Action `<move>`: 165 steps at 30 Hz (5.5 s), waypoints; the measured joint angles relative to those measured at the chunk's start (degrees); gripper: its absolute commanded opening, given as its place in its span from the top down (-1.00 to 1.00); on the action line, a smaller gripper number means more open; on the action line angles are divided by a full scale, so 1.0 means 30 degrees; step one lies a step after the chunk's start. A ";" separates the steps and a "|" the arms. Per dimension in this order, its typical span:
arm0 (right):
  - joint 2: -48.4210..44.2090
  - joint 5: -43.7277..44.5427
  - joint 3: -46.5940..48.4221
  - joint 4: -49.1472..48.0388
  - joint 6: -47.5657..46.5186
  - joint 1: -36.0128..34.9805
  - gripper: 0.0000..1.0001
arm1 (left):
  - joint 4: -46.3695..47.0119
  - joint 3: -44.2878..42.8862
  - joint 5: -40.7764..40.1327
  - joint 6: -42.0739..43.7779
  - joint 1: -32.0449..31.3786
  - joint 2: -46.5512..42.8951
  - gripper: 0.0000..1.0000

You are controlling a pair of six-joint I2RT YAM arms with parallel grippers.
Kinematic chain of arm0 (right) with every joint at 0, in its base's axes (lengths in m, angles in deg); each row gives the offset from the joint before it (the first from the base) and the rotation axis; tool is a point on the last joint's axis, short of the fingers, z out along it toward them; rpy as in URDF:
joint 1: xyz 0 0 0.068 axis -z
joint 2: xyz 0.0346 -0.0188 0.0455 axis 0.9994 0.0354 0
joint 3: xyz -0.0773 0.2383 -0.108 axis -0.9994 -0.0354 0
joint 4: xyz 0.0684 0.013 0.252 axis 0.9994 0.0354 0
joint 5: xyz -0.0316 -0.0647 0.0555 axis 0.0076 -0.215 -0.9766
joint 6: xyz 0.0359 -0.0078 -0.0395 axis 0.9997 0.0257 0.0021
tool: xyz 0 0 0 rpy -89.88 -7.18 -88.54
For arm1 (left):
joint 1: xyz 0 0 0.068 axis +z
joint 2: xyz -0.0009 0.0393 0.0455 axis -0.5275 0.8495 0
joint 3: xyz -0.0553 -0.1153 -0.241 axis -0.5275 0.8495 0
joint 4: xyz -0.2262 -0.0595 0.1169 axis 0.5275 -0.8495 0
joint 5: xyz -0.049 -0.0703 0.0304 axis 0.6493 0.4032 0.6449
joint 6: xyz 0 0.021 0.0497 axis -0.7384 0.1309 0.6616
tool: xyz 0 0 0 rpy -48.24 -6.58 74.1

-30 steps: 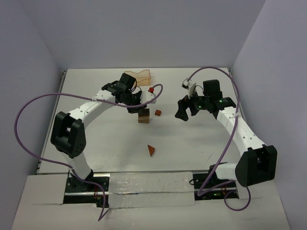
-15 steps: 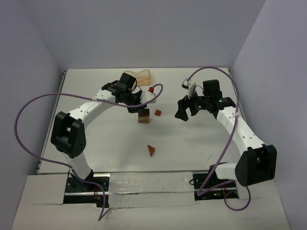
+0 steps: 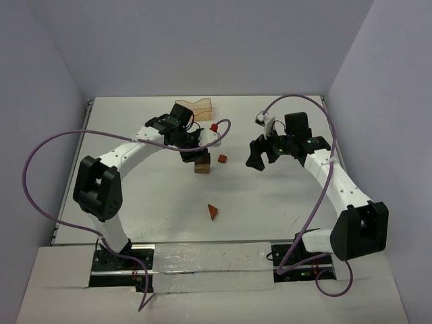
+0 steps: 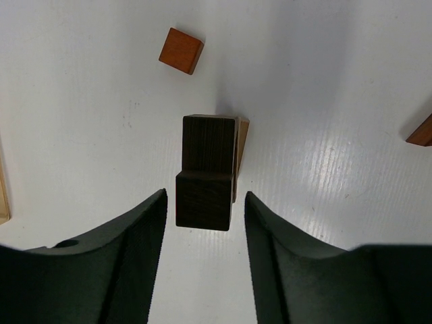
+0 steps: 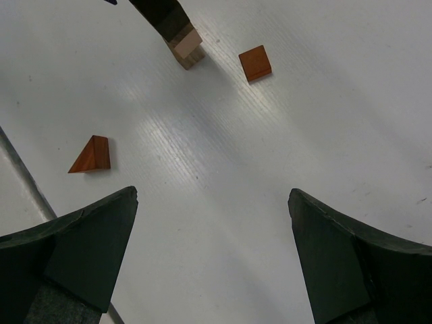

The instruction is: Build the wood block tower

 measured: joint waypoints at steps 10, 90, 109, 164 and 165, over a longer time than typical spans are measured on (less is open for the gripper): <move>0.0002 -0.0015 0.0000 0.0000 -0.0005 -0.0006 -0.99 | 0.0058 -0.0251 0.0014 -0.0051 0.0000 -0.0006 -0.99; 1.4306 0.6212 0.9063 -0.0020 -0.5496 -0.5705 -0.20 | 0.0260 0.0605 1.0446 -0.3854 1.2174 -0.6339 -0.99; 1.5634 0.7203 1.0408 0.0949 -0.5491 -0.6422 -0.04 | 0.0308 0.0606 1.0440 -0.3810 1.2174 -0.6302 -0.98; 0.9699 0.4630 1.2782 0.6151 -0.9055 -0.7931 0.86 | 0.0984 0.3114 0.9962 -0.6272 1.1796 -0.6396 -0.98; 0.9726 0.4703 1.2836 0.6262 -0.9115 -0.8157 0.86 | 0.1048 0.3218 0.9933 -0.6387 1.1750 -0.6436 -0.98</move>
